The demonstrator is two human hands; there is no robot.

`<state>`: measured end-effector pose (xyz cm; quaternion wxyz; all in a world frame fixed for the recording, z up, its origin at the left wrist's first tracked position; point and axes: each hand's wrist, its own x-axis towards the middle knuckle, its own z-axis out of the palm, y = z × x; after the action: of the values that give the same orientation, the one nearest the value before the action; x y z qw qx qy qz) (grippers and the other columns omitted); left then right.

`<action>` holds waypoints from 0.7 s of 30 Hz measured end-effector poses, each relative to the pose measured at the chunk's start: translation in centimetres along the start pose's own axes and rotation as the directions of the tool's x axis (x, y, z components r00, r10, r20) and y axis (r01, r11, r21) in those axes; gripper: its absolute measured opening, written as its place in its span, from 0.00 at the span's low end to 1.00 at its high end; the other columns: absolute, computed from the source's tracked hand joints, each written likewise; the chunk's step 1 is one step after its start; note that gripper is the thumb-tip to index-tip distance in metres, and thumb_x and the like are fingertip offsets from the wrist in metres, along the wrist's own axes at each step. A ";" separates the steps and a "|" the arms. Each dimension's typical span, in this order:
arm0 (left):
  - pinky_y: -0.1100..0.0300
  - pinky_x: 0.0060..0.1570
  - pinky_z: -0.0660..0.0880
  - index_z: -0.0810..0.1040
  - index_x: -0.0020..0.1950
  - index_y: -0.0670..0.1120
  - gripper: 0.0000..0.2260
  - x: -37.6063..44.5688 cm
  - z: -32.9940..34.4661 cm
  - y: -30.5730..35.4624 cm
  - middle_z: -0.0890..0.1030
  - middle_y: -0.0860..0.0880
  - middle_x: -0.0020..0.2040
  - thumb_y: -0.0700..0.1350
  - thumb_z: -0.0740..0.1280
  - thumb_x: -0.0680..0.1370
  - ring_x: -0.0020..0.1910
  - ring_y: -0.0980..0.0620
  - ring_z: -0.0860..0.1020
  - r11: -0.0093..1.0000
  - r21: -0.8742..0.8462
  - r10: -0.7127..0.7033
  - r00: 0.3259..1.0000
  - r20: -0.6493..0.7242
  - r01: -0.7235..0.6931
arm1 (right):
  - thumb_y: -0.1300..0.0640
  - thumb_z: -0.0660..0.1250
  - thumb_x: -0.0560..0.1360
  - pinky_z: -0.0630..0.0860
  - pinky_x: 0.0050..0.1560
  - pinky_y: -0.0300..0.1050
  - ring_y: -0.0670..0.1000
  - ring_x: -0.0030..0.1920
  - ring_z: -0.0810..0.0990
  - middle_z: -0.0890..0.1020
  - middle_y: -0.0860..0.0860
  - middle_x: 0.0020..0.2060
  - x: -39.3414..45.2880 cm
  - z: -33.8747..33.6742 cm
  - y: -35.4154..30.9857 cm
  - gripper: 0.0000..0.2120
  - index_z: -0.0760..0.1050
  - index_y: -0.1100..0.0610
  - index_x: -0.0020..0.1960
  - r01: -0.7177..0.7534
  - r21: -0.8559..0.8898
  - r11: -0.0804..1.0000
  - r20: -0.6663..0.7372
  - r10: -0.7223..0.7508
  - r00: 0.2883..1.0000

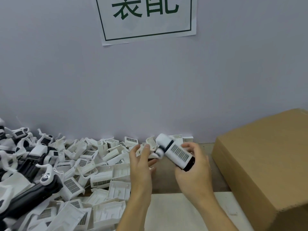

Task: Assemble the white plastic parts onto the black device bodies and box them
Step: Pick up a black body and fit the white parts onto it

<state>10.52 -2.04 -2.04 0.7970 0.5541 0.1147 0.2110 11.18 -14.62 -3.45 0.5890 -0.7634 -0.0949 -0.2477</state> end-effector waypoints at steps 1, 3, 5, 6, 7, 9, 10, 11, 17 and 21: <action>0.56 0.44 0.80 0.79 0.57 0.57 0.09 0.1 -0.2 0.2 0.85 0.52 0.49 0.57 0.66 0.79 0.45 0.52 0.84 1.000 -0.012 -0.020 1.000 0.013 0.020 | 0.72 0.68 0.64 0.73 0.51 0.47 0.45 0.55 0.71 0.74 0.35 0.48 -0.2 0.1 -0.1 0.28 0.70 0.41 0.51 0.136 -0.138 0.981 0.004 -0.137 0.991; 0.53 0.43 0.82 0.84 0.48 0.56 0.10 0.1 -0.3 0.6 0.86 0.50 0.46 0.60 0.67 0.77 0.43 0.52 0.85 0.995 -0.019 -0.092 0.993 0.069 0.094 | 0.73 0.65 0.57 0.64 0.55 0.40 0.42 0.58 0.65 0.72 0.33 0.48 -0.3 0.2 -0.3 0.33 0.68 0.39 0.51 0.317 -0.298 0.900 0.090 -0.304 0.948; 0.45 0.51 0.81 0.86 0.47 0.52 0.12 0.2 -0.3 0.5 0.86 0.44 0.49 0.59 0.69 0.76 0.49 0.46 0.85 0.990 -0.018 -0.140 0.983 0.122 0.143 | 0.75 0.66 0.53 0.63 0.56 0.39 0.41 0.59 0.63 0.70 0.32 0.50 -0.2 0.4 -0.4 0.36 0.70 0.41 0.52 0.410 -0.354 0.841 0.144 -0.384 0.912; 0.44 0.51 0.81 0.86 0.46 0.50 0.12 0.2 -0.3 0.5 0.86 0.42 0.49 0.57 0.69 0.77 0.49 0.44 0.85 0.991 -0.004 -0.131 0.984 0.124 0.132 | 0.76 0.65 0.53 0.64 0.56 0.38 0.41 0.59 0.63 0.71 0.32 0.51 -0.1 0.5 -0.2 0.37 0.70 0.42 0.52 0.440 -0.361 0.822 0.152 -0.414 0.898; 0.47 0.47 0.81 0.86 0.44 0.49 0.11 0.2 -0.3 0.4 0.86 0.42 0.47 0.55 0.69 0.78 0.48 0.44 0.84 0.994 0.012 -0.106 0.988 0.112 0.105 | 0.76 0.65 0.53 0.65 0.56 0.38 0.41 0.59 0.63 0.71 0.33 0.51 -0.1 0.5 -0.1 0.37 0.71 0.43 0.52 0.450 -0.357 0.819 0.157 -0.422 0.893; 0.52 0.41 0.79 0.86 0.44 0.48 0.12 0.2 -0.3 0.4 0.85 0.42 0.45 0.54 0.68 0.78 0.45 0.48 0.83 0.997 0.046 -0.059 0.995 0.084 0.055 | 0.76 0.65 0.56 0.67 0.57 0.36 0.42 0.60 0.64 0.70 0.33 0.52 0.1 0.6 0.1 0.36 0.70 0.42 0.54 0.447 -0.328 0.832 0.166 -0.416 0.894; 0.53 0.42 0.79 0.86 0.45 0.48 0.13 0.1 -0.3 0.4 0.85 0.44 0.44 0.55 0.68 0.79 0.44 0.49 0.83 0.997 0.060 -0.046 0.996 0.080 0.041 | 0.74 0.67 0.60 0.69 0.56 0.35 0.42 0.60 0.65 0.69 0.33 0.52 0.0 0.5 0.3 0.35 0.68 0.40 0.54 0.426 -0.307 0.851 0.179 -0.388 0.904; 0.53 0.44 0.78 0.85 0.45 0.48 0.13 0.1 -0.4 0.4 0.85 0.46 0.42 0.55 0.68 0.79 0.44 0.50 0.82 0.998 0.066 -0.030 0.996 0.078 0.025 | 0.72 0.70 0.63 0.70 0.54 0.34 0.41 0.59 0.67 0.69 0.32 0.51 0.0 0.4 0.3 0.34 0.66 0.38 0.53 0.382 -0.276 0.882 0.186 -0.341 0.922; 0.66 0.56 0.71 0.85 0.52 0.58 0.08 -0.4 -0.3 0.1 0.77 0.59 0.60 0.49 0.75 0.74 0.57 0.67 0.76 0.943 0.252 0.186 0.972 0.147 -0.218 | 0.57 0.76 0.72 0.78 0.35 0.35 0.41 0.43 0.82 0.81 0.42 0.48 0.4 -1.1 0.1 0.16 0.74 0.44 0.55 -0.306 0.160 0.939 0.255 0.260 0.931; 0.51 0.61 0.77 0.78 0.64 0.63 0.23 -0.4 -0.5 -0.7 0.82 0.56 0.60 0.41 0.76 0.74 0.58 0.54 0.81 0.951 0.230 0.156 0.962 0.224 -0.208 | 0.49 0.67 0.79 0.79 0.32 0.43 0.49 0.36 0.84 0.83 0.52 0.42 0.2 -1.6 -0.8 0.11 0.79 0.56 0.54 -0.590 0.182 0.786 0.398 0.490 0.775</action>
<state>10.07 -1.99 -2.87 0.7047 0.6776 0.0067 0.2100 10.57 -15.95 -2.33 0.7185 -0.6906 -0.0021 0.0824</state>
